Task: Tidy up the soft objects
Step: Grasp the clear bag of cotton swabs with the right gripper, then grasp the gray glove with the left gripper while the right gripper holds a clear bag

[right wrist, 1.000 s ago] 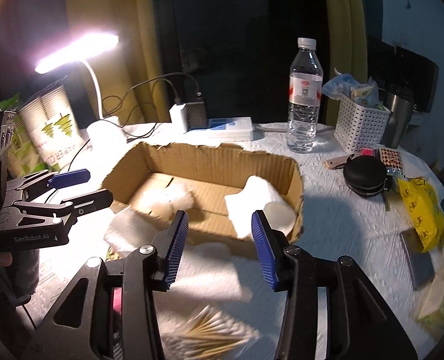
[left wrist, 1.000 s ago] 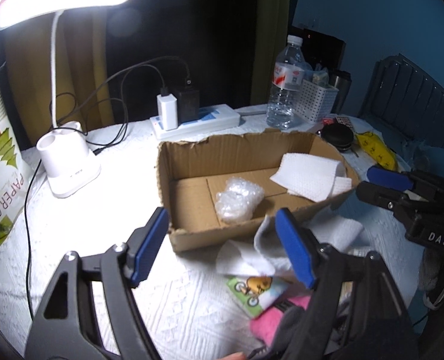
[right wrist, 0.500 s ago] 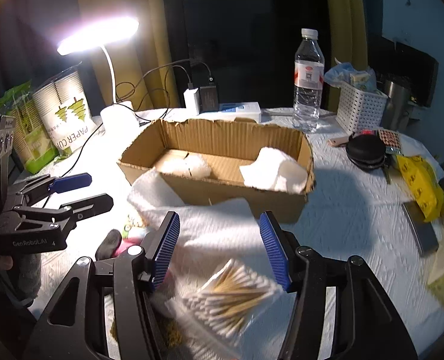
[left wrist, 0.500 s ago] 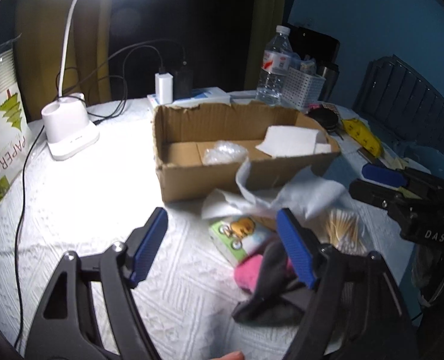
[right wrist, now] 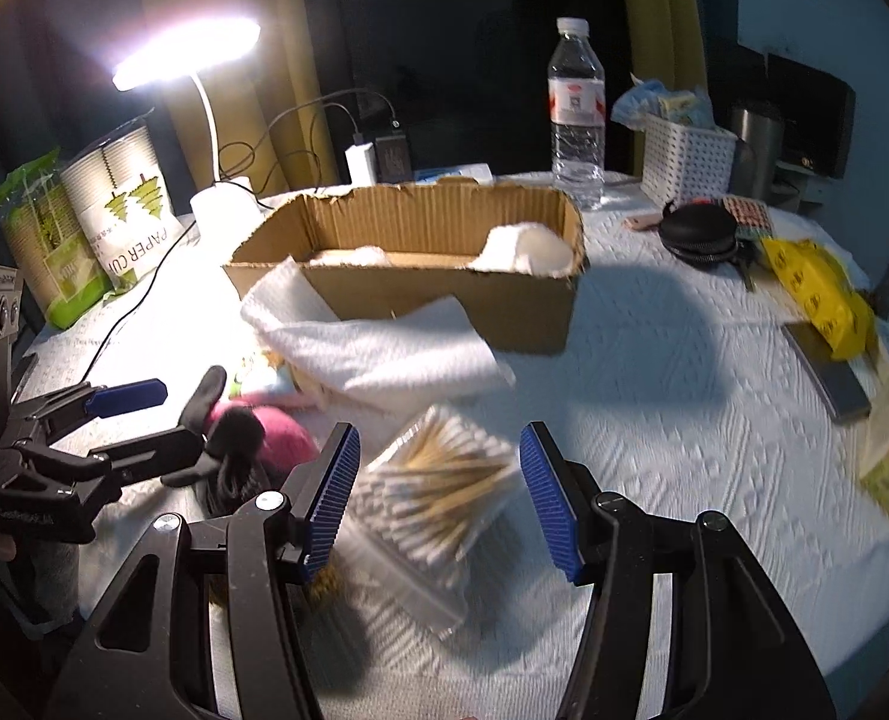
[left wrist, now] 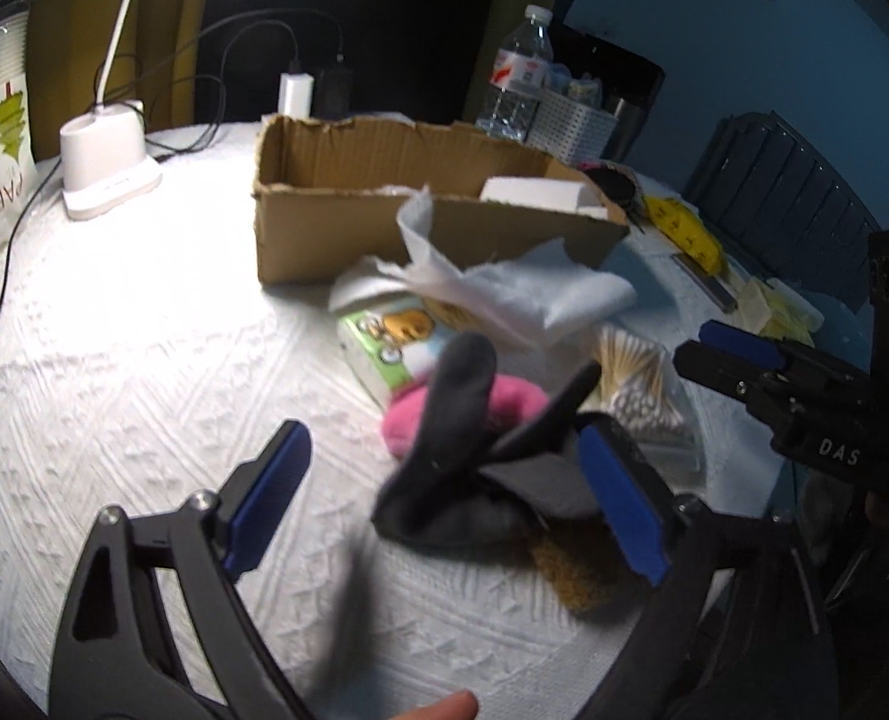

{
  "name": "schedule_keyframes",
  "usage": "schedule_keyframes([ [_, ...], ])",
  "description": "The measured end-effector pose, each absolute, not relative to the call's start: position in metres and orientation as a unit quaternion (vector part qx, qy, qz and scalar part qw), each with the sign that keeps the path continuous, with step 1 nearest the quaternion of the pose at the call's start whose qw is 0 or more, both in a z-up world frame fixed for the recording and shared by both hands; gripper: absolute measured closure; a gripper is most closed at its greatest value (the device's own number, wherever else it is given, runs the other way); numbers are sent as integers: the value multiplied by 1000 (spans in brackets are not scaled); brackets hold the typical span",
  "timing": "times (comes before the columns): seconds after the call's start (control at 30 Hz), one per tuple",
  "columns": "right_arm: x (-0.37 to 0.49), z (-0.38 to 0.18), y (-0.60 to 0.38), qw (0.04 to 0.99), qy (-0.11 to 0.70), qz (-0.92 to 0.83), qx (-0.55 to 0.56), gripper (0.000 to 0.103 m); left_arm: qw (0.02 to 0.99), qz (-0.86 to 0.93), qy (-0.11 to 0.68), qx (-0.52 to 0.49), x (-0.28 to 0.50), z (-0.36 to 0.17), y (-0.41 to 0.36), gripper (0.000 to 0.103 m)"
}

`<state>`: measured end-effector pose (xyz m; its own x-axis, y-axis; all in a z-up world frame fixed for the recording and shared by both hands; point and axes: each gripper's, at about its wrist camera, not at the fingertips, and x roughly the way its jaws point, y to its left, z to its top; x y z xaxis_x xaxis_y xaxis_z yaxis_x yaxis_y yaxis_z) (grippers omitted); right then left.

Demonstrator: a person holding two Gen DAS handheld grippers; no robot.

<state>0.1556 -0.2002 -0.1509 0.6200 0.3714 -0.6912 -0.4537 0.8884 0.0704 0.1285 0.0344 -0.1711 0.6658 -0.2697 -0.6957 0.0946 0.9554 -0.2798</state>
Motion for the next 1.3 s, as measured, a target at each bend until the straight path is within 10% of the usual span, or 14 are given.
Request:
schedule_keyframes([
  [0.5,164,-184,-220,880,412,235,-11,44,888,-116,432,-106,136,-194,11,12],
  [0.93,179,-198,-192,866,430,255,-22,24,899,-143,401,-107,127,-180,18,58],
  [1.3,171,-185,-197,878,411,243,-26,51,912,-154,368,-100,109,-156,32,74],
])
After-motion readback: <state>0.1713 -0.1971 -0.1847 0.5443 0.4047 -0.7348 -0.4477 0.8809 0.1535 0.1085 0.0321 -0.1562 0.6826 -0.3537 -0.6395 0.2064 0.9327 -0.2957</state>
